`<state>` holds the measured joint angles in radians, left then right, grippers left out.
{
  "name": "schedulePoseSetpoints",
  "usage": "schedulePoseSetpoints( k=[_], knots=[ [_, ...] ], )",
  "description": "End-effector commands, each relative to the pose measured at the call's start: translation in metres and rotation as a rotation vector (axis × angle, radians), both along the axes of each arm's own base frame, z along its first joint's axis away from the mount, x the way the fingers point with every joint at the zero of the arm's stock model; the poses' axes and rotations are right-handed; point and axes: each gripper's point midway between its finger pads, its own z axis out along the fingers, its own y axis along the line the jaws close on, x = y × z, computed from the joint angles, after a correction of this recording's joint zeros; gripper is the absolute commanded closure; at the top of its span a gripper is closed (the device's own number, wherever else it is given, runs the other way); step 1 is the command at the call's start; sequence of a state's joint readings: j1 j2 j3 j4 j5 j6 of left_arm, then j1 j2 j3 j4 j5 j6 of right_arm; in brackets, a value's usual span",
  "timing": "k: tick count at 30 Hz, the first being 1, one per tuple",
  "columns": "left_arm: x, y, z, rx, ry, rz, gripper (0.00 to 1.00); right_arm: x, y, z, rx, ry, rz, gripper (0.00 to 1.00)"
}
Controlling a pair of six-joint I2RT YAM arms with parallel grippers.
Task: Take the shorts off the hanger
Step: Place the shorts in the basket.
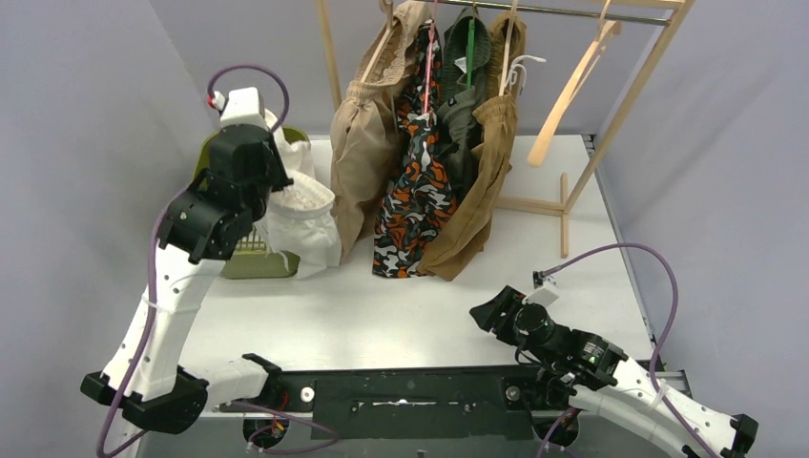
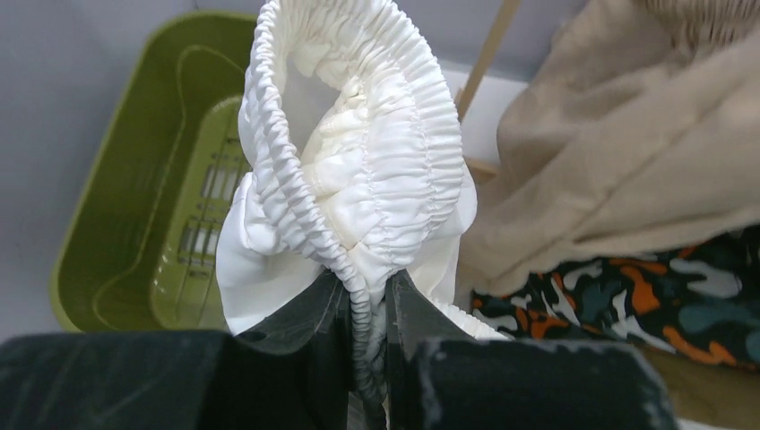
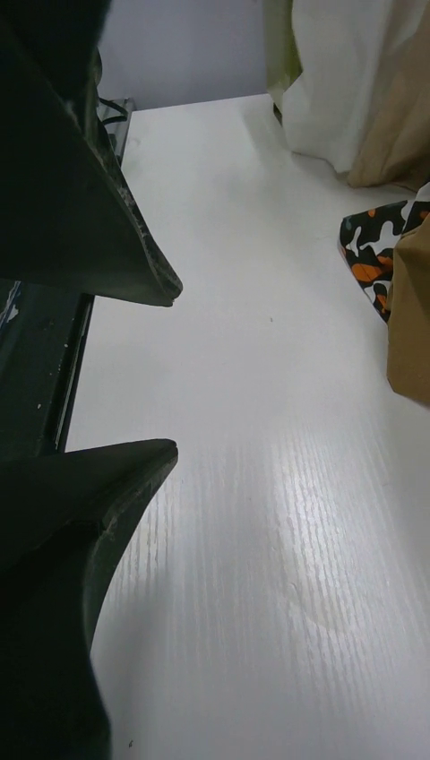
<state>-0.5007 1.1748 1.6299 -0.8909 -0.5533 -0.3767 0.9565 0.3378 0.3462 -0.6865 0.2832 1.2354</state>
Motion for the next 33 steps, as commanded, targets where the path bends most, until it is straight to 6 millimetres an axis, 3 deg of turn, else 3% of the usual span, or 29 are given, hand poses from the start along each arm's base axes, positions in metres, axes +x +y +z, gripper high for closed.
schedulePoseSetpoints(
  k=[1, 7, 10, 12, 14, 16, 19, 21, 26, 29, 31, 33],
  knots=[
    [0.017, 0.03, 0.073, 0.072, -0.159, 0.048, 1.0, 0.013, 0.005, 0.02, 0.016, -0.066, -0.026, 0.42],
    [0.04, 0.082, 0.134, 0.214, -0.252, 0.253, 1.0, 0.015, 0.007, 0.02, 0.0, -0.072, -0.013, 0.42],
    [0.053, 0.091, 0.156, 0.219, -0.303, 0.283, 1.0, 0.016, 0.008, 0.021, 0.003, -0.083, -0.01, 0.42],
    [0.065, 0.092, 0.159, 0.251, -0.319, 0.283, 1.0, 0.017, 0.008, 0.022, 0.005, -0.087, -0.012, 0.41],
    [0.083, 0.096, 0.144, 0.288, -0.292, 0.281, 1.0, 0.017, 0.007, 0.022, 0.005, -0.089, -0.014, 0.41],
    [0.103, 0.112, 0.115, 0.291, -0.23, 0.309, 1.0, 0.016, 0.007, 0.021, 0.004, -0.087, -0.013, 0.41],
    [0.128, 0.123, 0.063, 0.219, -0.123, 0.274, 1.0, 0.015, 0.006, 0.017, 0.0, -0.082, -0.011, 0.41],
    [0.144, 0.125, 0.017, 0.168, -0.066, 0.235, 1.0, 0.015, 0.005, 0.016, -0.004, -0.079, -0.014, 0.41],
    [0.168, 0.123, -0.072, 0.023, 0.089, 0.139, 1.0, 0.015, 0.003, 0.015, -0.013, -0.082, -0.019, 0.41],
    [0.177, 0.134, -0.102, -0.05, 0.146, 0.15, 1.0, 0.016, 0.002, 0.015, -0.02, -0.085, -0.018, 0.41],
    [0.185, 0.139, -0.11, -0.081, 0.165, 0.147, 1.0, 0.016, 0.002, 0.015, -0.025, -0.087, -0.017, 0.4],
    [0.192, 0.146, -0.105, -0.097, 0.151, 0.158, 1.0, 0.017, 0.002, 0.015, -0.031, -0.09, -0.017, 0.4]
  ],
)
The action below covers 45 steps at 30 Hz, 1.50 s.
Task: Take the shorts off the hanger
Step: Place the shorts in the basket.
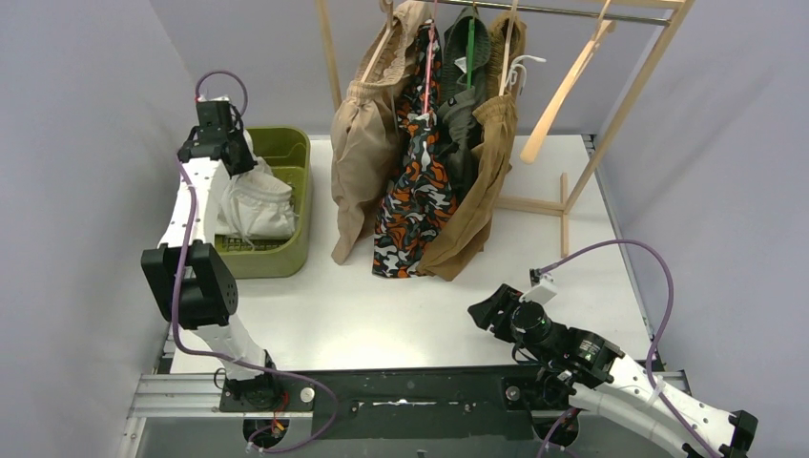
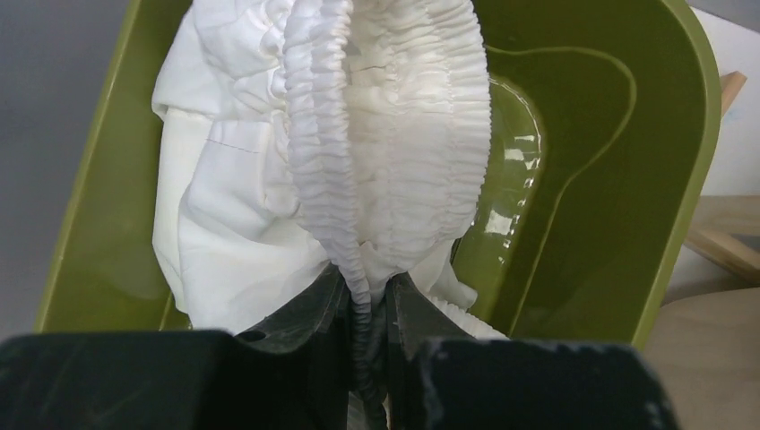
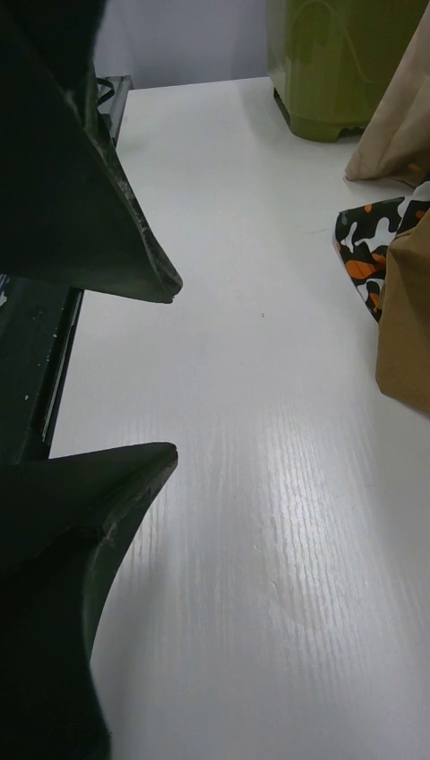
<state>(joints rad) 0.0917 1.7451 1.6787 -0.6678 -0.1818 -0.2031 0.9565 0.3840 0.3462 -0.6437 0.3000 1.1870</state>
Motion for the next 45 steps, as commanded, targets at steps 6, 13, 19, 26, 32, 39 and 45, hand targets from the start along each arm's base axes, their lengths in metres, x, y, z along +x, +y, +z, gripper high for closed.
schedulePoseSetpoints(
  k=[6, 13, 19, 26, 32, 39, 45],
  knots=[
    [0.06, 0.022, 0.084, -0.217, -0.329, 0.071, 1.0, 0.016, 0.0, 0.019, -0.004, -0.09, -0.034, 0.39],
    [0.078, 0.011, 0.02, -0.386, -0.223, 0.063, 1.0, 0.017, -0.003, 0.018, -0.024, -0.094, -0.041, 0.38],
    [0.058, 0.004, -0.069, -0.461, -0.07, 0.13, 1.0, 0.015, -0.006, 0.016, -0.039, -0.079, -0.043, 0.37],
    [0.067, -0.012, -0.092, -0.518, -0.019, 0.046, 0.77, 0.013, -0.01, 0.025, -0.041, -0.083, -0.046, 0.37],
    [0.056, -0.009, -0.052, -0.476, -0.045, 0.019, 0.53, 0.013, -0.009, 0.033, -0.021, -0.094, -0.044, 0.34],
    [0.021, -0.003, 0.016, -0.4, -0.182, 0.024, 0.29, 0.017, -0.015, 0.063, -0.04, -0.156, -0.037, 0.26],
    [-0.01, -0.016, 0.033, -0.429, -0.225, 0.002, 0.28, 0.022, -0.013, 0.098, 0.039, -0.225, -0.058, 0.24]
  ],
)
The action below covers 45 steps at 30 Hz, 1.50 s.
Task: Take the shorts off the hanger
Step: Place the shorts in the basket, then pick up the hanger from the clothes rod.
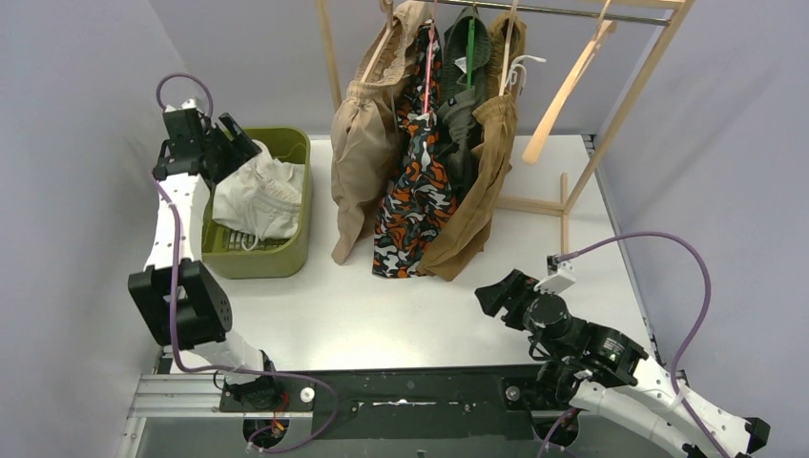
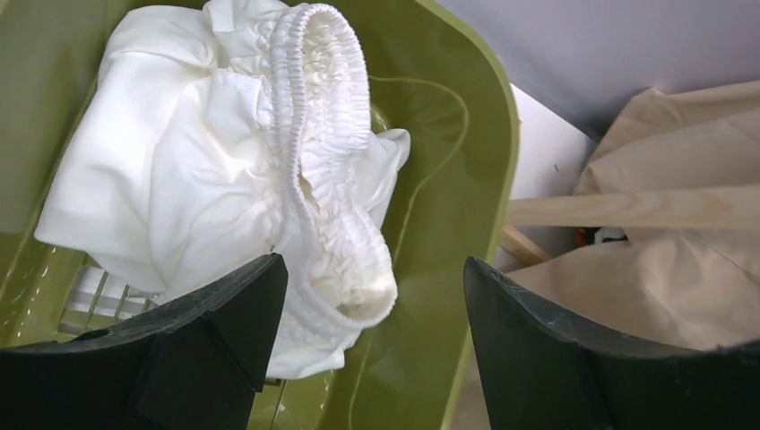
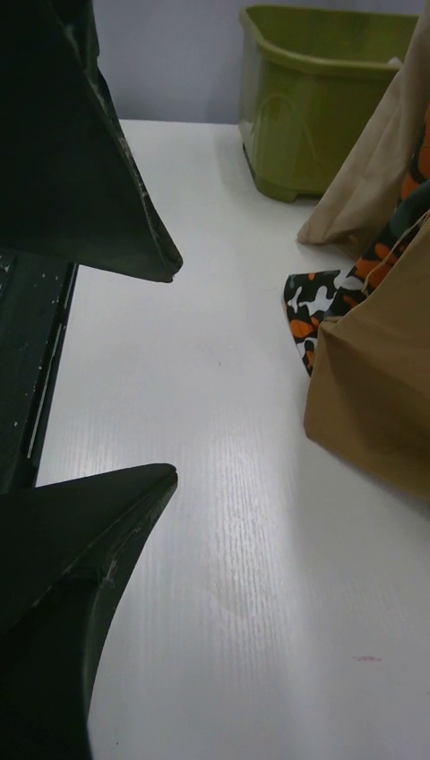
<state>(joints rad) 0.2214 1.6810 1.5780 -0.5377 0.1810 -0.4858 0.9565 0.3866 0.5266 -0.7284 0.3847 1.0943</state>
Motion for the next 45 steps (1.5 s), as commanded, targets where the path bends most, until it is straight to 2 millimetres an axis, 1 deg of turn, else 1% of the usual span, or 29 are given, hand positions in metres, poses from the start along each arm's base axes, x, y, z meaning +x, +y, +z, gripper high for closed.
schedulePoseSetpoints(
  k=[1, 2, 4, 7, 8, 11, 13, 15, 17, 18, 19, 20, 22, 23, 24, 26, 29, 32, 36, 38, 42, 43, 45],
  knots=[
    [-0.021, -0.009, 0.021, -0.01, -0.085, -0.02, 0.28, 0.011, 0.001, 0.046, 0.088, -0.12, -0.028, 0.22],
    [-0.026, -0.015, 0.024, -0.021, -0.104, -0.036, 0.28, 0.012, 0.002, 0.055, 0.117, -0.142, -0.027, 0.19],
    [-0.04, -0.025, 0.027, -0.026, -0.125, -0.051, 0.28, 0.016, -0.002, 0.072, 0.185, -0.186, -0.069, 0.14],
    [-0.061, -0.048, 0.036, -0.014, -0.151, -0.099, 0.28, 0.016, -0.006, 0.097, 0.316, -0.279, -0.089, 0.01],
    [-0.068, -0.059, 0.038, -0.009, -0.154, -0.119, 0.28, 0.016, -0.007, 0.104, 0.352, -0.317, -0.082, 0.02],
    [-0.088, -0.095, 0.04, 0.019, -0.165, -0.187, 0.28, 0.011, -0.005, 0.117, 0.418, -0.417, -0.034, 0.02],
    [-0.104, -0.113, 0.036, 0.043, -0.164, -0.217, 0.28, 0.009, -0.005, 0.124, 0.437, -0.44, -0.022, 0.0],
    [-0.12, -0.124, 0.029, 0.058, -0.154, -0.242, 0.28, 0.009, -0.004, 0.129, 0.395, -0.431, -0.011, 0.05],
    [-0.136, -0.131, 0.024, 0.066, -0.154, -0.269, 0.28, 0.011, 0.002, 0.136, 0.305, -0.397, 0.023, 0.07],
    [-0.142, -0.133, 0.023, 0.067, -0.158, -0.282, 0.28, 0.013, 0.009, 0.136, 0.241, -0.37, 0.048, 0.08],
    [-0.149, -0.133, 0.022, 0.071, -0.162, -0.289, 0.27, 0.016, 0.015, 0.14, 0.185, -0.347, 0.069, 0.08],
    [-0.154, -0.132, 0.021, 0.081, -0.167, -0.294, 0.24, 0.019, 0.022, 0.14, 0.122, -0.317, 0.091, 0.09],
    [-0.162, -0.125, 0.016, 0.115, -0.167, -0.288, 0.2, 0.027, 0.035, 0.147, -0.004, -0.289, 0.139, 0.12],
    [-0.165, -0.12, 0.012, 0.139, -0.157, -0.276, 0.19, 0.03, 0.032, 0.157, -0.081, -0.283, 0.149, 0.14],
    [-0.169, -0.116, 0.009, 0.155, -0.148, -0.269, 0.18, 0.035, 0.025, 0.161, -0.15, -0.271, 0.119, 0.14],
    [-0.176, -0.114, 0.007, 0.166, -0.146, -0.267, 0.18, 0.045, 0.006, 0.172, -0.252, -0.267, 0.027, 0.14],
    [-0.183, -0.119, 0.008, 0.141, -0.185, -0.288, 0.18, 0.053, -0.006, 0.2, -0.292, -0.315, -0.035, 0.17],
    [-0.189, -0.124, -0.002, 0.108, -0.203, -0.3, 0.18, 0.059, -0.002, 0.225, -0.296, -0.365, -0.037, 0.2],
    [-0.195, -0.127, -0.026, 0.096, -0.169, -0.316, 0.18, 0.073, 0.004, 0.242, -0.348, -0.388, -0.064, 0.21],
    [-0.2, -0.128, -0.037, 0.082, -0.15, -0.314, 0.18, 0.079, 0.008, 0.256, -0.359, -0.418, -0.067, 0.22],
    [-0.2, -0.126, -0.029, 0.102, -0.183, -0.315, 0.18, 0.089, 0.013, 0.291, -0.349, -0.492, -0.102, 0.23],
    [-0.2, -0.124, -0.03, 0.107, -0.181, -0.309, 0.18, 0.092, 0.014, 0.303, -0.342, -0.513, -0.108, 0.23],
    [-0.199, -0.124, -0.031, 0.112, -0.177, -0.306, 0.18, 0.097, 0.018, 0.317, -0.343, -0.532, -0.123, 0.23]
  ],
)
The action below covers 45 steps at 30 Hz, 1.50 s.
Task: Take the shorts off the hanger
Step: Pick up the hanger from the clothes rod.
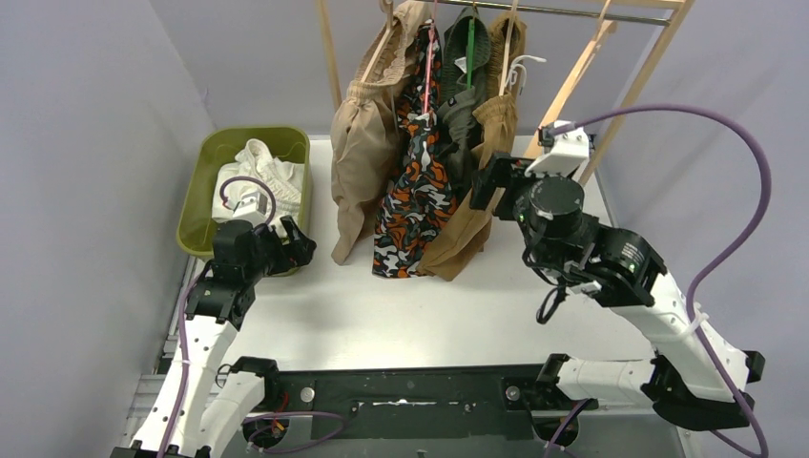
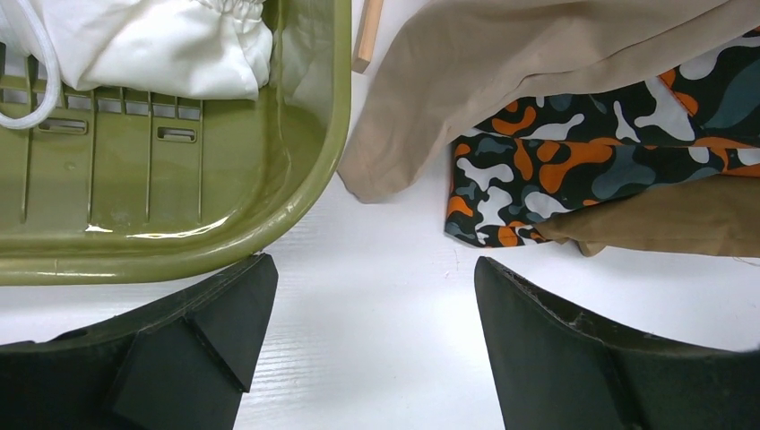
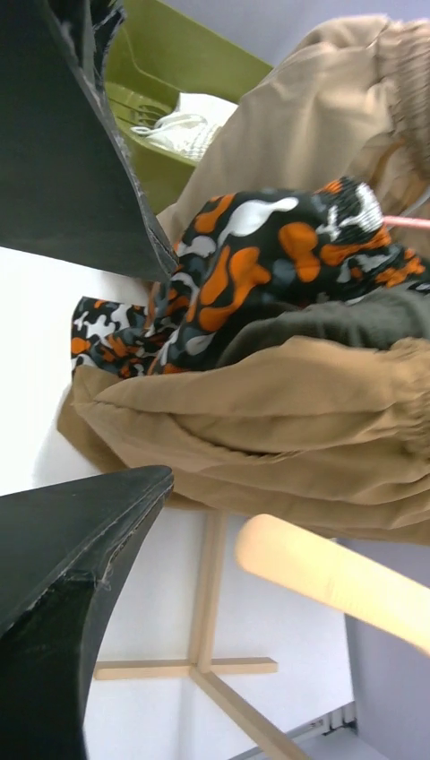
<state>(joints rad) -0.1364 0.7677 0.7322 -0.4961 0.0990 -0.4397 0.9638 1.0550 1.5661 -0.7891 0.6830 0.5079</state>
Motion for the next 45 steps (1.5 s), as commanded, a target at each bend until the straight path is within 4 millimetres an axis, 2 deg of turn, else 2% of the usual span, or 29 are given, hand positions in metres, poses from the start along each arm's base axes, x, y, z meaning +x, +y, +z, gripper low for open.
schedulePoseSetpoints(
  k=[1, 6, 9, 13, 14, 16, 17, 18, 21, 24, 28, 30, 33, 35, 36, 39, 43, 45],
  knots=[
    [0.01, 0.001, 0.014, 0.011, -0.069, 0.002, 0.18, 0.014, 0.002, 0.052, 0.005, -0.114, -0.049, 0.23],
    [0.011, -0.001, 0.017, 0.006, -0.082, -0.008, 0.18, 0.038, 0.006, 0.056, -0.008, -0.064, -0.082, 0.25],
    [0.011, -0.001, 0.017, 0.005, -0.084, -0.012, 0.18, 0.061, 0.009, 0.049, 0.009, -0.009, -0.036, 0.27],
    [0.011, -0.003, 0.017, 0.001, -0.084, -0.02, 0.18, 0.079, 0.013, 0.041, -0.013, 0.037, -0.009, 0.3],
    [0.011, -0.003, 0.018, 0.0, -0.086, -0.02, 0.18, 0.085, 0.012, 0.033, -0.024, 0.064, -0.008, 0.32],
    [0.011, -0.003, 0.017, 0.0, -0.084, -0.024, 0.18, 0.093, 0.01, 0.038, -0.017, 0.07, -0.002, 0.4],
    [0.011, -0.004, 0.017, 0.0, -0.084, -0.026, 0.18, 0.095, 0.008, 0.039, -0.018, 0.069, -0.012, 0.49],
    [0.011, -0.004, 0.017, -0.001, -0.084, -0.027, 0.18, 0.097, 0.004, 0.039, -0.023, 0.068, -0.033, 0.54],
    [0.011, -0.005, 0.015, -0.002, -0.081, -0.033, 0.18, 0.098, -0.02, 0.04, -0.051, 0.055, -0.153, 0.6],
    [0.011, -0.006, 0.014, -0.005, -0.077, -0.04, 0.18, 0.098, -0.041, 0.038, -0.064, 0.053, -0.207, 0.61],
    [0.009, -0.008, 0.013, -0.009, -0.074, -0.05, 0.18, 0.102, -0.057, 0.026, -0.033, 0.085, -0.146, 0.6],
    [0.01, -0.008, 0.014, -0.009, -0.077, -0.05, 0.18, 0.104, -0.058, 0.023, -0.031, 0.097, -0.114, 0.53],
    [0.01, -0.009, 0.013, -0.012, -0.077, -0.055, 0.18, 0.111, -0.057, 0.022, -0.035, 0.114, -0.083, 0.49],
    [0.011, -0.01, 0.013, -0.012, -0.077, -0.057, 0.18, 0.118, -0.049, 0.016, -0.05, 0.134, -0.048, 0.48],
    [0.01, -0.01, 0.013, -0.013, -0.076, -0.057, 0.18, 0.121, -0.047, 0.023, -0.048, 0.119, -0.034, 0.47],
    [0.01, -0.01, 0.012, -0.014, -0.072, -0.059, 0.18, 0.129, -0.044, 0.024, -0.069, 0.115, -0.023, 0.47],
    [0.011, -0.012, 0.011, -0.018, -0.071, -0.066, 0.18, 0.138, -0.052, 0.02, -0.118, 0.123, -0.073, 0.47],
    [0.011, -0.012, 0.01, -0.018, -0.071, -0.067, 0.18, 0.141, -0.053, 0.018, -0.136, 0.123, -0.076, 0.52]
  ],
)
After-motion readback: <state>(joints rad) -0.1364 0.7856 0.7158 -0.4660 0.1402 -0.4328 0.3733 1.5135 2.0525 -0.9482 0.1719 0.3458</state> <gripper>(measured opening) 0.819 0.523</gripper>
